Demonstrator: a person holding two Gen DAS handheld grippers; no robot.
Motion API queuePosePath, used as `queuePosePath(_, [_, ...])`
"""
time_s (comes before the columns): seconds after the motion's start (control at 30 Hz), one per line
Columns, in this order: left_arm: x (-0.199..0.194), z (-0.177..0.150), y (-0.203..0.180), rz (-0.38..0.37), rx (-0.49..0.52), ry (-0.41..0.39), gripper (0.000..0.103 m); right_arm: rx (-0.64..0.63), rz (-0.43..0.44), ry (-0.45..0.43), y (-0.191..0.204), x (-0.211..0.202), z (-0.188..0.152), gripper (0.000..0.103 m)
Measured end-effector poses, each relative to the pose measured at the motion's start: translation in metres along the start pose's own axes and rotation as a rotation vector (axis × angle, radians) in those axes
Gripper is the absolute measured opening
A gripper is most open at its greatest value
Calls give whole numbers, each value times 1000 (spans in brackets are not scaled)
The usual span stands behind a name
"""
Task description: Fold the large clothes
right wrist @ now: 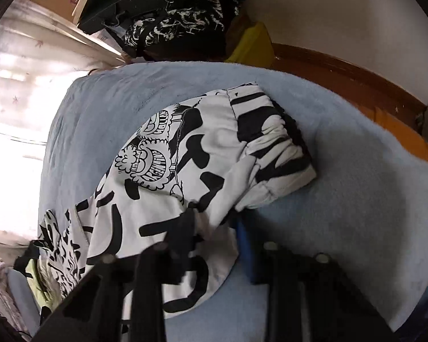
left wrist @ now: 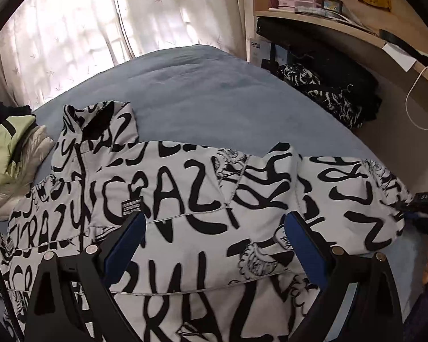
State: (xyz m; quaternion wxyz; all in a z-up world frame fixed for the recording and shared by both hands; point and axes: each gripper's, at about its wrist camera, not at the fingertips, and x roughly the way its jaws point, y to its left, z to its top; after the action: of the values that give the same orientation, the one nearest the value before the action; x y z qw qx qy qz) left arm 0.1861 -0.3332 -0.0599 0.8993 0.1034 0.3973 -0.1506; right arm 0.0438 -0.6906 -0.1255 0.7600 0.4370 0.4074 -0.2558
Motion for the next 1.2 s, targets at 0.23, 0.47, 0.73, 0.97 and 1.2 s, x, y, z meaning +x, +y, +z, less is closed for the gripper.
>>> queuePosePath(0.23, [-14, -10, 34, 59, -24, -6, 97, -263, 135, -254, 78, -76, -18, 9])
queuePosePath(0.47, [-28, -27, 89, 112, -108, 1, 97, -662, 373, -247, 202, -117, -96, 9])
queuePosePath(0.73, [-28, -56, 150, 102, -212, 58, 97, -977, 319, -34, 258, -46, -206, 15])
queuePosePath(0.97, [-19, -76, 165, -2, -212, 116, 97, -972, 312, 207, 232, -4, -262, 17])
queuePosePath(1.2, [8, -85, 170, -216, -307, 205, 97, -910, 295, 196, 213, -15, -257, 29])
